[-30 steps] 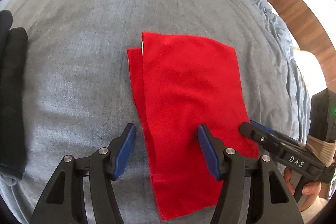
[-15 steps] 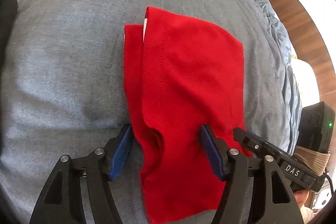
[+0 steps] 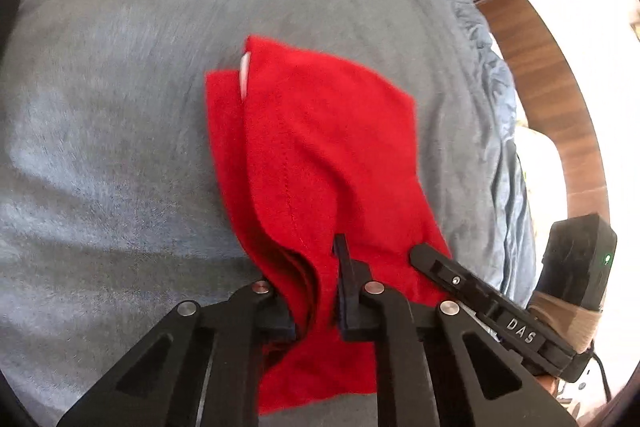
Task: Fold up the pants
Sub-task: 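Lift the folded shorts with both grippers and carry them onto the blue clothes stack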
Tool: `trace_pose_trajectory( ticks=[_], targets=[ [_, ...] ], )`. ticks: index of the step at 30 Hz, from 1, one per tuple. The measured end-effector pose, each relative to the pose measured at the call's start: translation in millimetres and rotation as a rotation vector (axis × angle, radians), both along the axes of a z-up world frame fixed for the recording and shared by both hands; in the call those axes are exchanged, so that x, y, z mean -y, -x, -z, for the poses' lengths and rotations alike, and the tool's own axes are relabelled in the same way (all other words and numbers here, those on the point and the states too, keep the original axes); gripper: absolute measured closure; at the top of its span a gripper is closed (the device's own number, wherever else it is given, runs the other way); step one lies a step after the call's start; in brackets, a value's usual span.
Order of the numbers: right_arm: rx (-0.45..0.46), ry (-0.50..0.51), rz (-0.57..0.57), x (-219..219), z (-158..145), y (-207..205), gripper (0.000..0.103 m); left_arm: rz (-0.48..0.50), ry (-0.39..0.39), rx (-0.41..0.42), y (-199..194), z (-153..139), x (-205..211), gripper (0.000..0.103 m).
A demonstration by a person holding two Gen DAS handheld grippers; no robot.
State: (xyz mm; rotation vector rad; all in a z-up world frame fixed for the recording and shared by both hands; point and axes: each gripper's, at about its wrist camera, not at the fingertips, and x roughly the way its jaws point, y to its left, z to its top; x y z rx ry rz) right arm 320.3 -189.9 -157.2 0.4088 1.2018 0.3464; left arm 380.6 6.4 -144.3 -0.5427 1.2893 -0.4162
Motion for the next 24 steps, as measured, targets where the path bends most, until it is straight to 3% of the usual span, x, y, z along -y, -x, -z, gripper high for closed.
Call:
trace_pose_trajectory(
  ticks=[5,14,24],
  targets=[
    [0.054,0.014,0.035,2,-29,3,0.095,-0.014,0.038,0.042,2,-23,1,0.09],
    [0.151,-0.001,0.036,1,-87,18,0.095,-0.016,0.02,0.175,17,-86,-12,0.09],
    [0.291,-0.044,-0.053,-50,-163,31,0.095,-0.077,-0.033,0.319,44,-171,-79,0.089]
  ],
)
